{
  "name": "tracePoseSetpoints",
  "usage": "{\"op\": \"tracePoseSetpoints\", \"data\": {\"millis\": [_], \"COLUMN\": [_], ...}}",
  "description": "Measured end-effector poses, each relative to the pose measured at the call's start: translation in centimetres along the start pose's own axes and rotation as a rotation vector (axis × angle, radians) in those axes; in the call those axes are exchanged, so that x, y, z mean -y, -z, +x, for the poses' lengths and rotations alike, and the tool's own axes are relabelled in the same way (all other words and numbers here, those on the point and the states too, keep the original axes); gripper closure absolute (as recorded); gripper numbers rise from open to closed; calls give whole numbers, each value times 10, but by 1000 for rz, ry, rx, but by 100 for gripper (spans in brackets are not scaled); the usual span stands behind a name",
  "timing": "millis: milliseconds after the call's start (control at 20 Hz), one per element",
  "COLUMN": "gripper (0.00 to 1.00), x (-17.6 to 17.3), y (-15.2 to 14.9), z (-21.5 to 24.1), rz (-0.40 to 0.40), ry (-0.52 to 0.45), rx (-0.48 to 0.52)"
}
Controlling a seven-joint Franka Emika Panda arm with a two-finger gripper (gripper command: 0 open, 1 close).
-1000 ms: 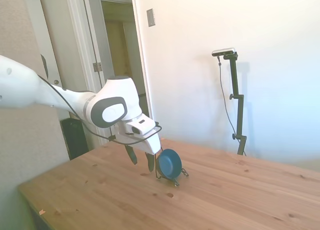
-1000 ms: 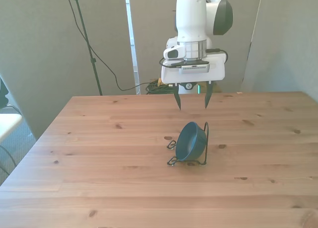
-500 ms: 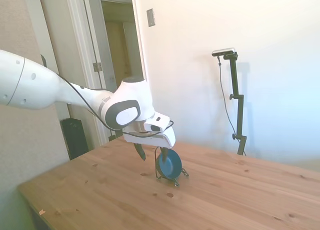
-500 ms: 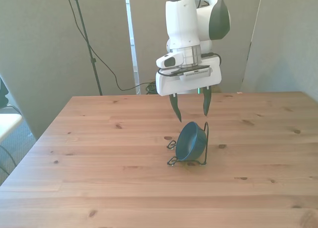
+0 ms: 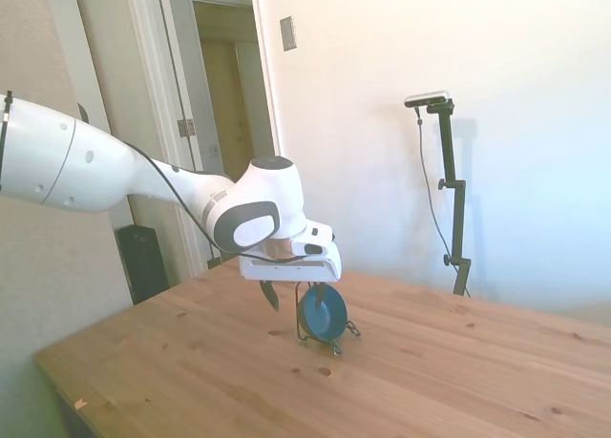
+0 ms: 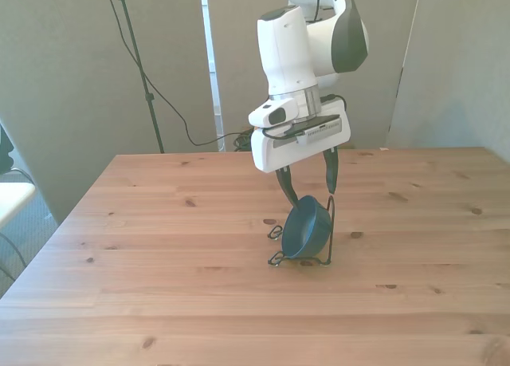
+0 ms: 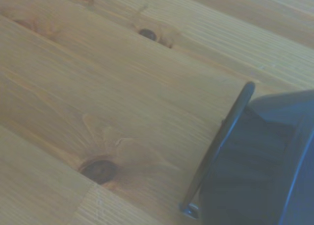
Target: Unload the bowl
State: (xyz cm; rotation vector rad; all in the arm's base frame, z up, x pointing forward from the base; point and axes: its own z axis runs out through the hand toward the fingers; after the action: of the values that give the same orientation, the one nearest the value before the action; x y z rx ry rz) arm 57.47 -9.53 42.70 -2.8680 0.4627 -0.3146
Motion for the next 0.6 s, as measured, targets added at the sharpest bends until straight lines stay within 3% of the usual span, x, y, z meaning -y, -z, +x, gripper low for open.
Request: {"op": "tracePoseSetpoints", "data": {"millis": [600], "gripper": [0], "x": [-6], "y": [-15], "z": [5], "rz": [62], "ry": [50], "rx": [46]}}
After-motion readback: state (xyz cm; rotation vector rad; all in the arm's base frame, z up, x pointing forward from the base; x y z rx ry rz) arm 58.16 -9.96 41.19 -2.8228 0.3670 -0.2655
